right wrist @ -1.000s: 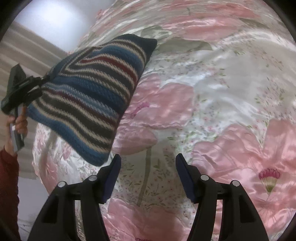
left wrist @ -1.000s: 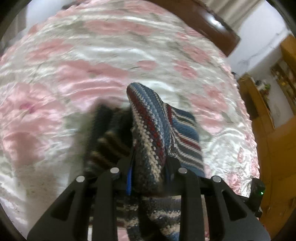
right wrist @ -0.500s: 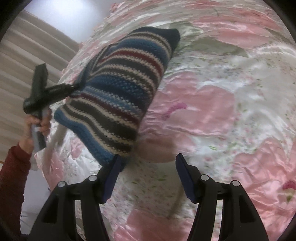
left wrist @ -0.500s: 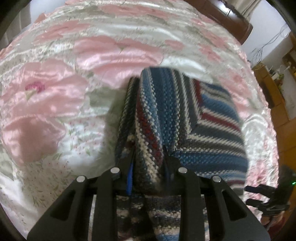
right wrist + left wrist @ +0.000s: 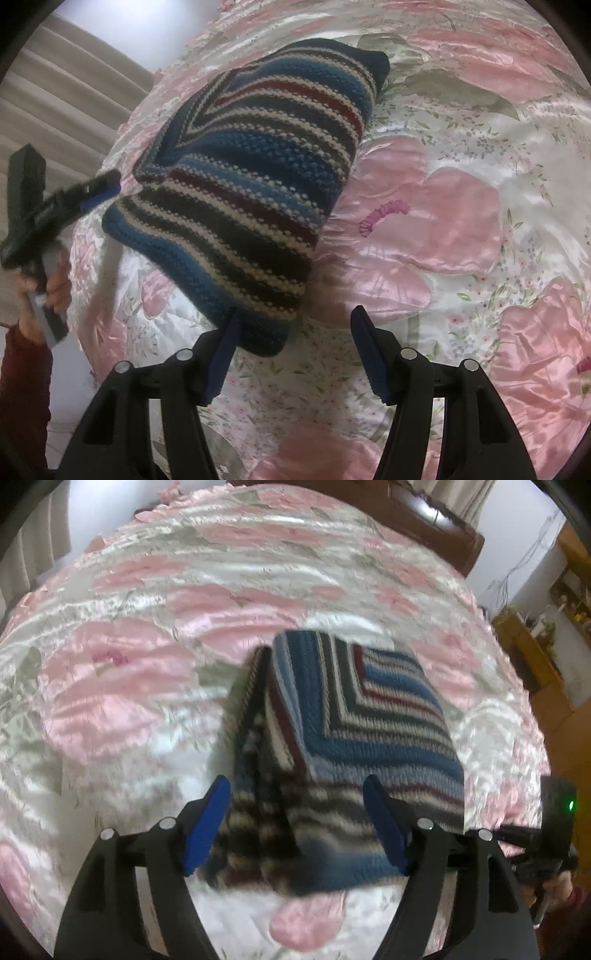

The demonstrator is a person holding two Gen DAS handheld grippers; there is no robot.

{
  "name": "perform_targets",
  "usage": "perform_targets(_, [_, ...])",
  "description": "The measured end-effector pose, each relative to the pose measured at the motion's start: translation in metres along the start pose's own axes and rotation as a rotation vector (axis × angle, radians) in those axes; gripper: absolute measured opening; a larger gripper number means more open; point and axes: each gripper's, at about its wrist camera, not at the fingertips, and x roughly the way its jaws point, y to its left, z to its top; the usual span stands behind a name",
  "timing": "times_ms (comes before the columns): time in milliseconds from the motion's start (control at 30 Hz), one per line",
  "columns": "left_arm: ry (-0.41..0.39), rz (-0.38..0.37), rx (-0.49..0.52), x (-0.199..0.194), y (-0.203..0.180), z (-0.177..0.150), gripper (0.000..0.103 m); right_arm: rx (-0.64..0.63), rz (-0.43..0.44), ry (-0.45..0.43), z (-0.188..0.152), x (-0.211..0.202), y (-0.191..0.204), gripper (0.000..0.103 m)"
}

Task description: Fold small clothes

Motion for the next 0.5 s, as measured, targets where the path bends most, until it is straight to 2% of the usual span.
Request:
perform_targets(167, [0.084, 0.023, 0.039, 0.015, -0.010, -0.017, 0.072, -0.012, -0.015, 0.001, 0.000, 0.000, 0.011, 0.063])
perform_targets(233, [0.113, 0.029, 0.035, 0.023, -0.006, -0.022, 0.045, -0.003, -0.017, 0.002, -0.001, 0.000, 0.011, 0.064])
perform_targets(267, [0.141, 0.022, 0.030, 0.028, -0.004, -0.023, 0.026, 0.004, -0.015, 0.002, -0.001, 0.000, 0.011, 0.064])
perform_targets(300, [0.170, 0.011, 0.011, 0.033, 0.000, -0.025, 0.014, 0.014, -0.010, 0.001, -0.001, 0.000, 0.011, 0.064])
perform_targets(400, [0.174, -0.009, -0.015, 0.032, 0.009, -0.024, 0.009, 0.026, 0.007, -0.007, -0.001, -0.002, 0.013, 0.064])
perform_targets(500, [0.111, -0.032, -0.050, 0.008, 0.021, -0.020, 0.008, 0.019, 0.021, -0.018, -0.001, -0.005, 0.020, 0.064])
